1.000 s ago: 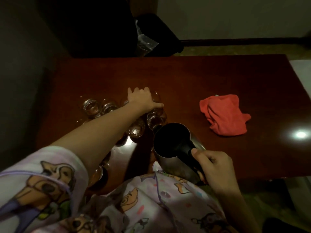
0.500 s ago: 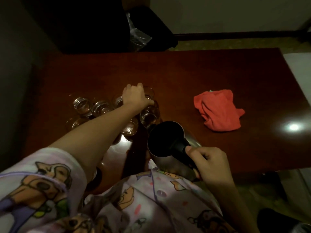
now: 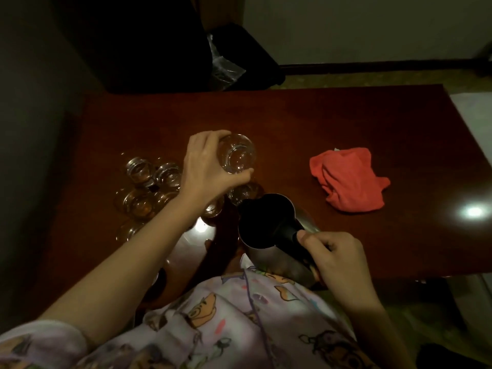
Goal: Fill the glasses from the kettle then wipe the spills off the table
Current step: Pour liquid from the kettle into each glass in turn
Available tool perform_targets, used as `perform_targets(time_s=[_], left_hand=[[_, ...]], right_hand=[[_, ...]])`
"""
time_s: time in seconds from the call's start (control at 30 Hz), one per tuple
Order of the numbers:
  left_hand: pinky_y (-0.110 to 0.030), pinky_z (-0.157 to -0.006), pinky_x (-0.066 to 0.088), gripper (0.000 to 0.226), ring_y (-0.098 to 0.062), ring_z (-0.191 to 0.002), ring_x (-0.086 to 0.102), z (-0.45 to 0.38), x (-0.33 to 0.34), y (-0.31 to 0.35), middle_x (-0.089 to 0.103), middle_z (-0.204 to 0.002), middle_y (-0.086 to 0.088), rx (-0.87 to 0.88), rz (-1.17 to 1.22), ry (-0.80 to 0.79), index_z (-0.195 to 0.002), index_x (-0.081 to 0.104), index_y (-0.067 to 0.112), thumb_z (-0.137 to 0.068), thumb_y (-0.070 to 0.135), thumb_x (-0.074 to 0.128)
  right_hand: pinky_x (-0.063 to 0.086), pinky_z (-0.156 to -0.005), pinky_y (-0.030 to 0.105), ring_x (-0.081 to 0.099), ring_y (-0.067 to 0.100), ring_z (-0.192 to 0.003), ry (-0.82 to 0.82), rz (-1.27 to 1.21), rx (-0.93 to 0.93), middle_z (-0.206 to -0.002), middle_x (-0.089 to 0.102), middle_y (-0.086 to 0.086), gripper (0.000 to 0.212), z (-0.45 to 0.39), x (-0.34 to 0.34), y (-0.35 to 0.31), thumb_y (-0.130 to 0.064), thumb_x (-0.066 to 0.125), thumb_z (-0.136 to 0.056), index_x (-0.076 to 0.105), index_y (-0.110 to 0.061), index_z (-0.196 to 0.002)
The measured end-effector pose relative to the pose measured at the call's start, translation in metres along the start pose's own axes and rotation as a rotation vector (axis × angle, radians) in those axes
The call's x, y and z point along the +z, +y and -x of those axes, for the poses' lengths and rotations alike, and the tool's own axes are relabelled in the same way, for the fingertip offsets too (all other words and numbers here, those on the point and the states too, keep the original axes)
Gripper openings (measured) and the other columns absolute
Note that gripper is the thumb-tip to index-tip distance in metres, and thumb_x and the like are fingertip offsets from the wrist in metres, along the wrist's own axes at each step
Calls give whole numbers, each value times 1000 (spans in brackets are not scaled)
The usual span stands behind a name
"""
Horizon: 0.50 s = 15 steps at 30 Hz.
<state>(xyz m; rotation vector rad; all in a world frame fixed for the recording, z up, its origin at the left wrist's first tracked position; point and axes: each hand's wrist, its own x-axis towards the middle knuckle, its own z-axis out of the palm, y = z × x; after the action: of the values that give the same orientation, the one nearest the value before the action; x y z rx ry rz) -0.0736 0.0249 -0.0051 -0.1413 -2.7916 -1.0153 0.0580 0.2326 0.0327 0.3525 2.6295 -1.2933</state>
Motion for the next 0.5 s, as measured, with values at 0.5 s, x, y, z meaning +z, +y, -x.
perform_targets(time_s=[0.5], left_hand=[[-26, -88, 47, 75, -8, -108, 55, 114, -34, -19, 56, -117, 10, -267, 353, 1, -115, 50, 36, -47, 53, 75]], right_hand=[[34, -47, 48, 34, 23, -43, 1, 130, -129, -46, 40, 18, 50, 0, -10, -10, -58, 40, -65, 44, -10, -53]])
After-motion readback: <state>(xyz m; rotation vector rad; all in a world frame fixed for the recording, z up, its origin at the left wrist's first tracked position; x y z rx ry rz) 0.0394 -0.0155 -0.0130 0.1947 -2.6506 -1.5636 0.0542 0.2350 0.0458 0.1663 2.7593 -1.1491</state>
